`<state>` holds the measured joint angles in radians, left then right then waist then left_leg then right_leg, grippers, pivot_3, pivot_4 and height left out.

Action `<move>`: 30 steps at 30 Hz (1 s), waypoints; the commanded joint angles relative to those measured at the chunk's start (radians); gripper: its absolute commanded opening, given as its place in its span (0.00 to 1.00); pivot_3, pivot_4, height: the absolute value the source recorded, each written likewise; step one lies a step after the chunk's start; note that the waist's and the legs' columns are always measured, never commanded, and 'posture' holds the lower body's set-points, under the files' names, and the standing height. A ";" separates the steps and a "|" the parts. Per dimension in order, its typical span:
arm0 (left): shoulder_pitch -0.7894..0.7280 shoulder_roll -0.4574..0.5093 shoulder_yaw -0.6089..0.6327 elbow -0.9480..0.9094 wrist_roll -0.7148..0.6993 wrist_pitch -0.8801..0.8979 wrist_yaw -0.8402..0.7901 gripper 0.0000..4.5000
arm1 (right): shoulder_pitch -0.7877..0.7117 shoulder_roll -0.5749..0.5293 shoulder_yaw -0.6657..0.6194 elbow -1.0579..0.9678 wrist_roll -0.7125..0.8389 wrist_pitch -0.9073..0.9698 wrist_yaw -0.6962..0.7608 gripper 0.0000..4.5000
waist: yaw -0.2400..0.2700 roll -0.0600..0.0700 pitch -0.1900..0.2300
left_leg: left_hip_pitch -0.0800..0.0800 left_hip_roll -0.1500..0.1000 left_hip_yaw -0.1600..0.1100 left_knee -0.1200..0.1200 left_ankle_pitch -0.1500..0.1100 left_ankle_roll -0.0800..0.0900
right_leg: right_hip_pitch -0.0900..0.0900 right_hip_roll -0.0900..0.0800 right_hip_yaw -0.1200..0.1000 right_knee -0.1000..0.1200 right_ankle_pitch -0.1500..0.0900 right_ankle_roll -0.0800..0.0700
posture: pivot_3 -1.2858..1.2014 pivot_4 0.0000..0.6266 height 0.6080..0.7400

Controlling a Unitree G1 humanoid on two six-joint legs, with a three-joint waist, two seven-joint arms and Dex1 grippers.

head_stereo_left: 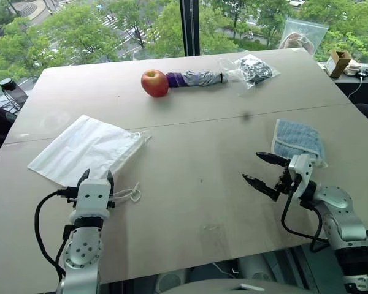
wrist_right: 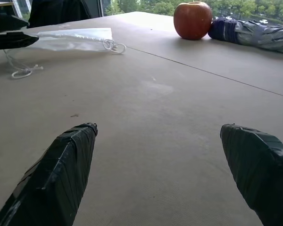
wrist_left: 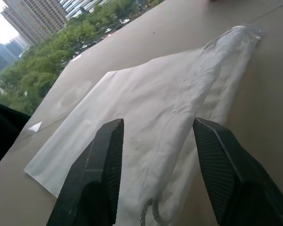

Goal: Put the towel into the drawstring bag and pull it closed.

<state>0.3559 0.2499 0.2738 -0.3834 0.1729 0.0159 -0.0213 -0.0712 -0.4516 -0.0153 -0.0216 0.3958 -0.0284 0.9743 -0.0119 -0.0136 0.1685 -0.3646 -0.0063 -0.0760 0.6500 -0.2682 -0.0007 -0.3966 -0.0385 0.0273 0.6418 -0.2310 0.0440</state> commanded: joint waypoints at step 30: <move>-0.176 0.109 0.063 0.063 -0.066 0.116 -0.066 0.00 | -0.014 -0.001 -0.031 -0.032 0.002 -0.032 -0.041 1.00 | 0.000 0.000 0.000 | 0.000 0.000 -0.001 0.000 0.000 0.000 | 0.000 0.000 -0.001 0.000 0.000 0.000 | 0.52 0.24 1.00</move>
<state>0.1925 0.3417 0.3086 -0.2633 0.1153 0.1316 -0.0843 -0.0722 -0.4450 -0.0173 -0.0297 0.3836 -0.0318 0.9322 -0.0122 -0.0137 0.1684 -0.3647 -0.0067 -0.0774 0.6499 -0.2681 -0.0008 -0.3965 -0.0383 0.0260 0.6421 -0.2307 0.0443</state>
